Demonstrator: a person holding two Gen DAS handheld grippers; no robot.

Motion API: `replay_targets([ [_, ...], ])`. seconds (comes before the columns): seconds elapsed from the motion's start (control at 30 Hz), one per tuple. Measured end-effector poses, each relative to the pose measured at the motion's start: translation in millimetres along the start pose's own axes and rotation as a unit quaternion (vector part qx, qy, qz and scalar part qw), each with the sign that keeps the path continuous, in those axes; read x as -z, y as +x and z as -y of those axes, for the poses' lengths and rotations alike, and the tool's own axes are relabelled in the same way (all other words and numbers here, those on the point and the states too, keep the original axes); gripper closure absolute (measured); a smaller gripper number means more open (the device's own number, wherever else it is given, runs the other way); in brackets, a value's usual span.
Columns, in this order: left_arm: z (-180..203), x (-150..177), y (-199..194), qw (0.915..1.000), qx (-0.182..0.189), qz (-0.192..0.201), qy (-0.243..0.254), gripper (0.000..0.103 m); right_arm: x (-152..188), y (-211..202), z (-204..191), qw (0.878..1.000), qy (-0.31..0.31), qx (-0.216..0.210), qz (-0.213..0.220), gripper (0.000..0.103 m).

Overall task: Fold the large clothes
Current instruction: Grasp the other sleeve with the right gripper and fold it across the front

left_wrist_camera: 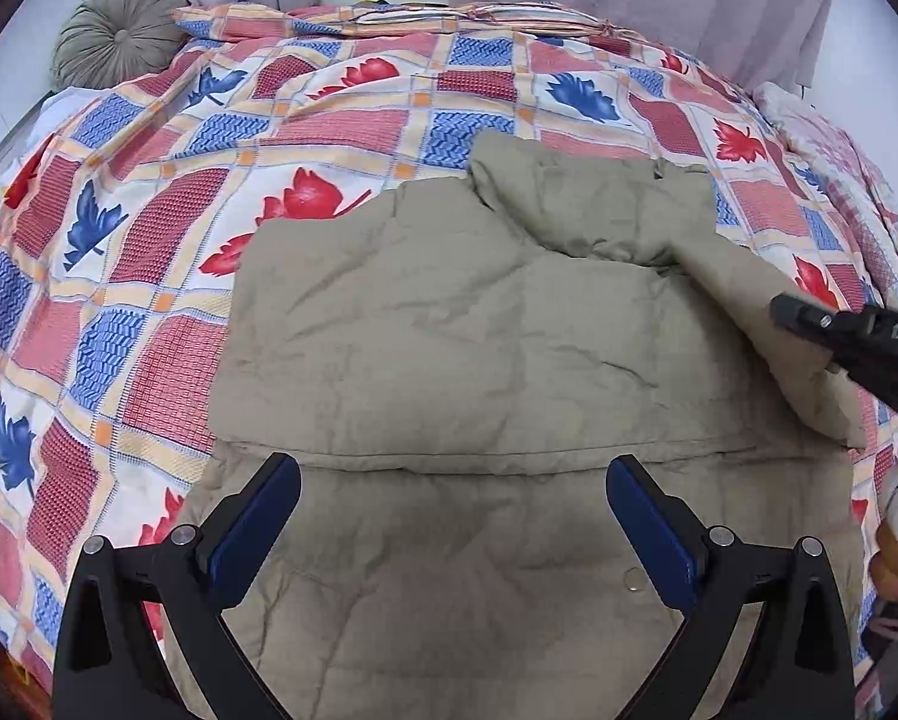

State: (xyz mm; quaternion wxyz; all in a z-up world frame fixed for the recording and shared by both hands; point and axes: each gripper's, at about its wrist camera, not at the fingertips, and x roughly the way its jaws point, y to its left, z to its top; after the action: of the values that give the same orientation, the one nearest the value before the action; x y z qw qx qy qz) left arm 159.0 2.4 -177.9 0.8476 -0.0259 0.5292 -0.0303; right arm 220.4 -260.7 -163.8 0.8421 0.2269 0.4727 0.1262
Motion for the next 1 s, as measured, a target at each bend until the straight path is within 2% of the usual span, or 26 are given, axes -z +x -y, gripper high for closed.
replay_targets([
  [0.07, -12, 1, 4, 1.0, -0.003, 0.001, -0.004, 0.001, 13, 30, 0, 0.999, 0.015, 0.017, -0.025, 0.097],
  [0.17, -19, 3, 10, 1.0, -0.001, -0.001, -0.007, 0.001, 31, 53, 11, 0.997, 0.046, 0.036, -0.044, 0.097],
  [0.27, -17, 3, 20, 0.9998, 0.012, -0.009, -0.015, 0.001, 41, 66, 21, 0.994, 0.07, 0.052, -0.067, 0.096],
  [0.33, -13, 2, 25, 0.9993, 0.026, -0.014, -0.021, 0.001, 45, 65, 30, 0.992, 0.092, 0.044, -0.074, 0.095],
  [0.4, -8, 0, 29, 0.9986, 0.039, -0.02, -0.03, 0.001, 45, 55, 33, 0.992, 0.102, 0.029, -0.074, 0.084],
  [0.47, -6, -5, 32, 0.9977, 0.052, -0.019, -0.038, 0.001, 45, 38, 32, 0.993, 0.104, 0.019, -0.061, 0.048],
  [0.5, -4, -7, 32, 0.9976, 0.054, -0.018, -0.039, 0.001, 44, 28, 32, 0.993, 0.103, 0.017, -0.051, 0.044],
  [0.57, -4, -13, 32, 0.9974, 0.058, -0.013, -0.04, 0.001, 42, 10, 37, 0.993, 0.115, 0.015, -0.034, 0.044],
  [0.67, -8, -22, 31, 0.9974, 0.06, -0.008, -0.039, 0.001, 37, -5, 59, 0.984, 0.176, 0.004, -0.009, 0.044],
  [0.83, -28, -29, 26, 0.9966, 0.066, -0.002, -0.049, 0.001, 28, 0, 103, 0.955, 0.295, -0.033, 0.014, 0.044],
  [0.9, -38, -28, 25, 0.9958, 0.072, -0.003, -0.056, 0.001, 21, 2, 105, 0.951, 0.306, -0.037, 0.019, 0.059],
  [0.93, -43, -29, 25, 0.9954, 0.076, -0.003, -0.058, 0.001, 14, 4, 101, 0.954, 0.299, -0.032, 0.018, 0.079],
  [1.0, -51, -28, 24, 0.9948, 0.082, -0.005, -0.06, 0.001, 1, 6, 84, 0.963, 0.266, -0.028, 0.021, 0.087],
])
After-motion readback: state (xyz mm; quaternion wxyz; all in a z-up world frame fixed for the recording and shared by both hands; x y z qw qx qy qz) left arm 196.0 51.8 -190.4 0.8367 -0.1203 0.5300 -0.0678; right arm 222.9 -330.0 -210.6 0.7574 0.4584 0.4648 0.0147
